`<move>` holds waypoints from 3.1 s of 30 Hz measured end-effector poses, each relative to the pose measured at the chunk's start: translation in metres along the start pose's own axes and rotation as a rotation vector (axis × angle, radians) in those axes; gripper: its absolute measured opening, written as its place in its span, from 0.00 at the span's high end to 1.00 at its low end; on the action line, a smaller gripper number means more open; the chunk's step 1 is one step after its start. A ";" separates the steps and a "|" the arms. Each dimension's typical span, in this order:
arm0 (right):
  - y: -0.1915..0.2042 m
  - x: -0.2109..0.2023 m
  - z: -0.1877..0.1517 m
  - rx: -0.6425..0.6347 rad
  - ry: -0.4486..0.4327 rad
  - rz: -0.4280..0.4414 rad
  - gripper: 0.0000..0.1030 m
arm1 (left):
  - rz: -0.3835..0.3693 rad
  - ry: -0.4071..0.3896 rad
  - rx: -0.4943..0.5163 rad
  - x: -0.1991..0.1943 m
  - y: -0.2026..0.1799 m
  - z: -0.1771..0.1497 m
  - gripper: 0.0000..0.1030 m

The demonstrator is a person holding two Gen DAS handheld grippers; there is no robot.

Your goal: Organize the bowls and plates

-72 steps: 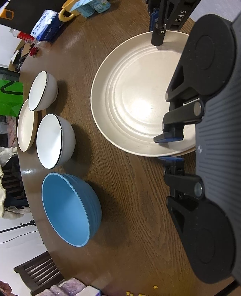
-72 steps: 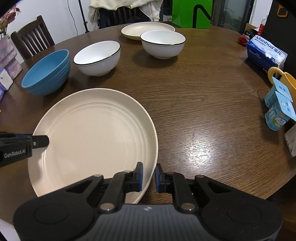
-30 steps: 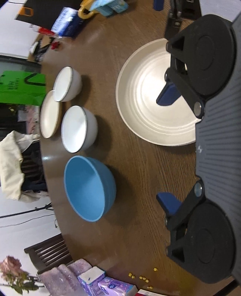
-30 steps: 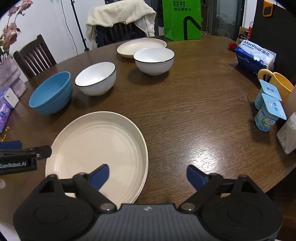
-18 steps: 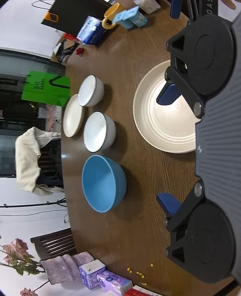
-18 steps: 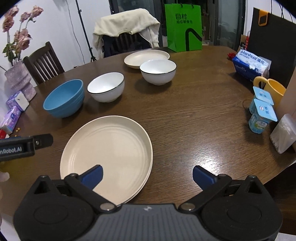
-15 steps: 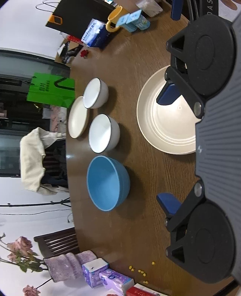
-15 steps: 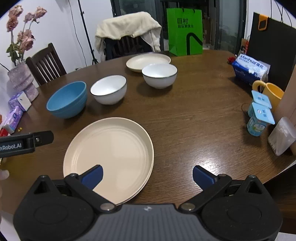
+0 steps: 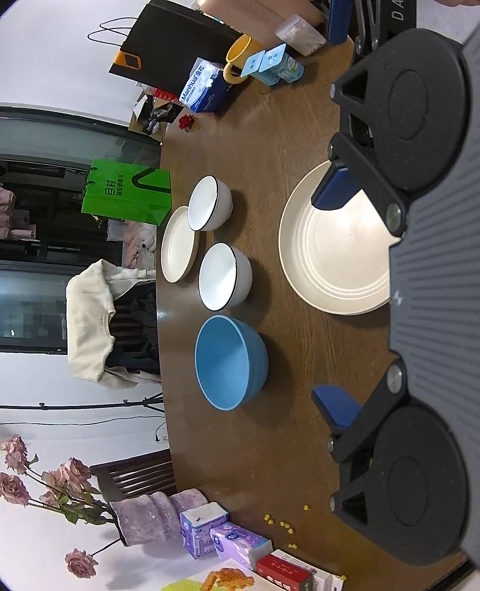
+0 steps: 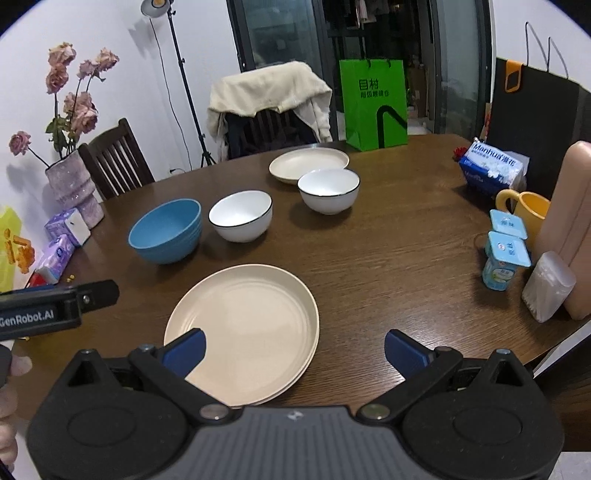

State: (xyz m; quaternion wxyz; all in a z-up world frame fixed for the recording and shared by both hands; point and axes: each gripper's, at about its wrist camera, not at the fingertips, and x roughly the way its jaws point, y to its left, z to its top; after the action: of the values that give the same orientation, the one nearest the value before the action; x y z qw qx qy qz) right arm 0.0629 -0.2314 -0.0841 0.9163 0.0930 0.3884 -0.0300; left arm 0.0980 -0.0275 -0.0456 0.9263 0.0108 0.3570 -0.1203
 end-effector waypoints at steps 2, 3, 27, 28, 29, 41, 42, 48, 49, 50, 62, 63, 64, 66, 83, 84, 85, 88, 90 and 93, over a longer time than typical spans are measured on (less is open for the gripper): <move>0.001 -0.005 -0.003 0.000 0.000 0.016 0.00 | 0.002 0.005 -0.004 -0.003 0.000 -0.003 0.00; 0.001 -0.007 -0.004 0.001 0.002 0.022 0.00 | 0.001 0.006 -0.007 -0.005 0.000 -0.004 0.00; 0.011 -0.022 0.017 0.032 -0.063 0.004 0.00 | -0.036 -0.015 -0.019 -0.005 0.015 0.022 0.00; 0.012 -0.022 0.020 0.032 -0.070 0.012 0.00 | -0.037 -0.016 -0.016 -0.004 0.015 0.023 0.00; 0.012 -0.022 0.022 0.031 -0.072 0.022 0.00 | -0.039 -0.019 -0.014 -0.003 0.016 0.026 0.00; 0.022 0.001 0.049 0.035 -0.063 0.018 0.00 | -0.070 -0.026 -0.062 0.022 0.038 0.048 0.00; 0.022 0.003 0.050 0.043 -0.060 0.014 0.00 | -0.073 -0.021 -0.069 0.024 0.041 0.050 0.00; 0.029 0.017 0.058 0.046 -0.057 -0.033 0.00 | -0.092 -0.007 -0.068 0.037 0.055 0.067 0.00; 0.031 0.018 0.059 0.043 -0.061 -0.037 0.00 | -0.094 -0.006 -0.064 0.039 0.057 0.070 0.00; 0.034 0.020 0.060 0.036 -0.069 -0.038 0.00 | -0.094 -0.003 -0.062 0.042 0.059 0.071 0.00; 0.061 0.049 0.074 0.055 -0.060 -0.053 0.00 | -0.122 0.034 -0.069 0.068 0.095 0.088 0.00; 0.061 0.050 0.076 0.062 -0.060 -0.054 0.00 | -0.120 0.030 -0.068 0.069 0.097 0.089 0.00; 0.061 0.052 0.079 0.070 -0.059 -0.056 0.00 | -0.119 0.027 -0.072 0.070 0.100 0.092 0.00; 0.060 0.053 0.085 0.080 -0.057 -0.069 0.00 | -0.128 0.034 -0.085 0.073 0.104 0.098 0.00; 0.022 0.057 0.135 0.163 -0.069 -0.103 0.00 | -0.154 -0.021 -0.077 0.073 0.096 0.140 0.00; 0.019 0.057 0.138 0.165 -0.074 -0.101 0.00 | -0.155 -0.024 -0.075 0.073 0.094 0.143 0.00; 0.018 0.057 0.140 0.166 -0.079 -0.098 0.00 | -0.150 -0.026 -0.070 0.073 0.091 0.147 0.00; 0.011 0.060 0.149 0.168 -0.090 -0.091 0.00 | -0.138 -0.030 -0.059 0.075 0.083 0.156 0.00; 0.006 0.064 0.155 0.164 -0.083 -0.085 0.00 | -0.137 -0.029 -0.065 0.078 0.079 0.163 0.00; -0.002 0.071 0.167 0.158 -0.079 -0.077 0.00 | -0.133 -0.023 -0.077 0.084 0.073 0.176 0.00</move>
State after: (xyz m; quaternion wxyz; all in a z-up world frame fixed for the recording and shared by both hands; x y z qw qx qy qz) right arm 0.2302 -0.2644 -0.0216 0.9188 0.1489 0.3518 -0.0993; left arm 0.2907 0.0066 0.0254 0.9200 -0.0502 0.3506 -0.1678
